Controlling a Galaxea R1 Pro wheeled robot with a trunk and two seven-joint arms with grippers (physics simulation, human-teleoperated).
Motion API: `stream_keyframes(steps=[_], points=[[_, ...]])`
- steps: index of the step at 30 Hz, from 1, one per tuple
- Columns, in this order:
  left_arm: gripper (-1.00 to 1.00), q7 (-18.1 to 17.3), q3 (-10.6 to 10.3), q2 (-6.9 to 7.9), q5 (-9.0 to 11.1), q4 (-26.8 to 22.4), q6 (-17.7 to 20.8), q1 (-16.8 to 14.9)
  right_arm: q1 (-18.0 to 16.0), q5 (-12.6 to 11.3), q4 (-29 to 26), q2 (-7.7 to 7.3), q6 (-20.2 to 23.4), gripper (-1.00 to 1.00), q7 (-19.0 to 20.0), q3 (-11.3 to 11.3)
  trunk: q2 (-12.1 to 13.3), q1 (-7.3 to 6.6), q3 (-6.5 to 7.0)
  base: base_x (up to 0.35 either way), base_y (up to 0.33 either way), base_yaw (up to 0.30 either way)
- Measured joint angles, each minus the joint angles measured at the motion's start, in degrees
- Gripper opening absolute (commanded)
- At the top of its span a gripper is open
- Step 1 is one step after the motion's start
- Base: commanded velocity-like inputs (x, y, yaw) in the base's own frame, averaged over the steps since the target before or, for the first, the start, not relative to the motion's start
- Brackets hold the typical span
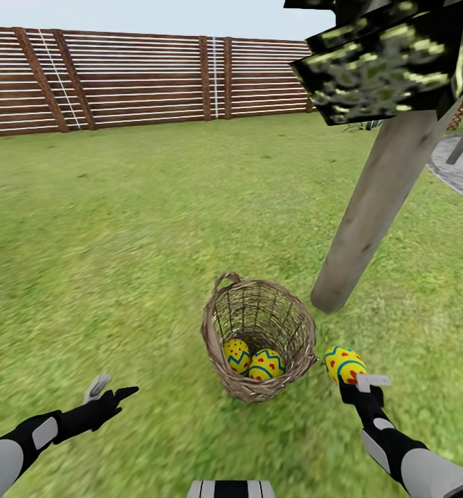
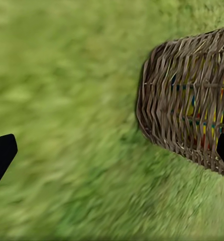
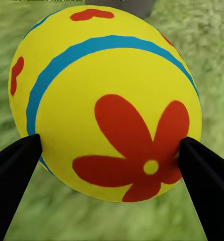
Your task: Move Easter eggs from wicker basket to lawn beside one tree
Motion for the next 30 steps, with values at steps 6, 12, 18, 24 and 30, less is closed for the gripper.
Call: stream_keyframes(steps=[6,12,18,24,30], points=[[1.0,0.06,0.0,-0.06,0.0,0.0,0.01,0.0,0.0,0.01,-1.59,0.08,-0.01,-1.0,0.01,-0.16,0.0,0.0,0.0,0.0,0.0,0.0],[1.0,0.07,-0.02,-0.06,0.0,0.0,0.01,0.0,-0.13,0.01,-1.86,0.28,1.23,-1.0,0.01,-0.26,0.0,0.0,0.0,0.0,0.0,0.0],[1.0,0.0,-0.01,-0.06,0.0,0.0,0.01,0.0,-0.24,0.05,-1.88,0.26,3.53,-1.0,-0.01,-0.28,0.0,0.0,0.0,0.0,0.0,0.0],[1.0,-0.02,-0.04,-0.12,-0.01,0.0,0.01,0.0,-1.65,0.05,-1.88,0.1,3.62,-1.0,-0.01,-0.27,-0.06,0.13,-1.1,0.0,0.0,0.0],[1.0,-0.01,-0.04,-0.15,-0.01,0.0,0.01,0.0,-2.09,0.04,-1.88,0.09,3.62,-1.0,-0.01,-0.27,-0.14,0.29,-2.43,0.0,0.0,0.0]])
